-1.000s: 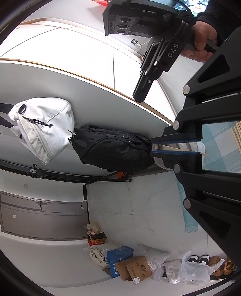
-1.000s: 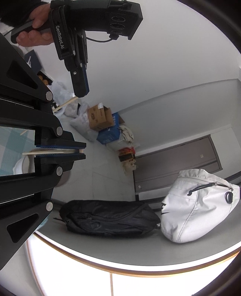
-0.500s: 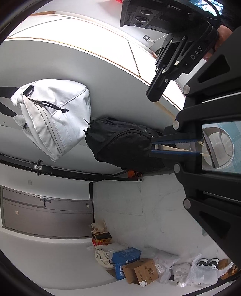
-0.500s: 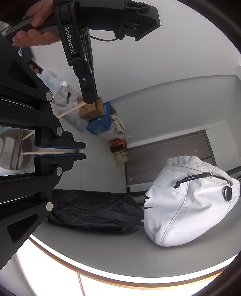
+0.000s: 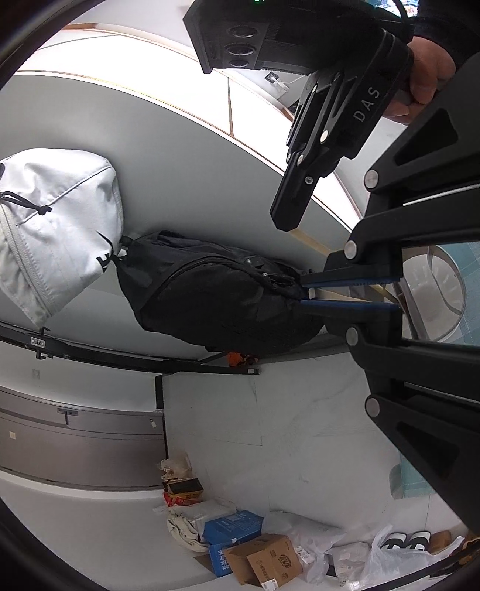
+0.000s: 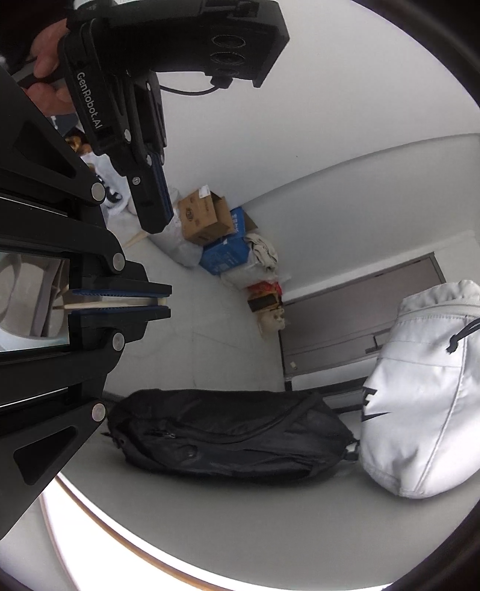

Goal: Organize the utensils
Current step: 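Lower the stick into a holder compartment and open the right tool, then move the open right tool back to the stick pile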

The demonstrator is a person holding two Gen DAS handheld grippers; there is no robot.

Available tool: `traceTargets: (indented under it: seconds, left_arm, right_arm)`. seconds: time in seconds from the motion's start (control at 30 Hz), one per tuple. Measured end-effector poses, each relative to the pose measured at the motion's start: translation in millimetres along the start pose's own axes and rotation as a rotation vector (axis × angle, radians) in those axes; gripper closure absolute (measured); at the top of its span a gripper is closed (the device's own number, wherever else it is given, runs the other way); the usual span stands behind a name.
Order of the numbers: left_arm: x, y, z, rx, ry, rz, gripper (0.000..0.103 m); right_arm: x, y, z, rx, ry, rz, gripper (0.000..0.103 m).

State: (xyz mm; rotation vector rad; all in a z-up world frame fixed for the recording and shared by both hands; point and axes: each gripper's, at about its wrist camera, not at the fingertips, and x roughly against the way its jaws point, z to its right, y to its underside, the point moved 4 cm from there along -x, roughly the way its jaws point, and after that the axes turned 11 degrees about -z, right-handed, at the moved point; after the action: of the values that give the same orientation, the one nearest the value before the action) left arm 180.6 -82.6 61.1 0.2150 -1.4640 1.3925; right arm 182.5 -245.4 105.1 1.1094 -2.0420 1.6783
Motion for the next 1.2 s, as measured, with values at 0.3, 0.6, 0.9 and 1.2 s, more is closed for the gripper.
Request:
traceTargets:
  seconds: [0.3, 0.6, 0.9, 1.2]
  left_arm:
    - [-7.8, 11.1, 5.4, -0.015, 0.056, -0.113, 0.093]
    - [17.1, 36.0, -7.1, 0.038, -0.015, -0.089, 0.046]
    - [29.8, 72.6, -7.0, 0.008, -0.099, -0.095, 0.044]
    - [12.8, 123.7, 3.4, -0.043, -0.073, -0.166, 0.044]
  right_arm:
    - [-0.2, 17.9, 18.2, -0.122, -0.128, -0.04, 0.077]
    - [40.2, 47.2, 26.0, -0.184, -0.117, 0.008, 0.053]
    - [68.6, 86.4, 11.0, -0.167, -0.128, 0.025, 0.034]
    - [59.8, 139.7, 6.2, -0.194, -0.064, -0.043, 0.016]
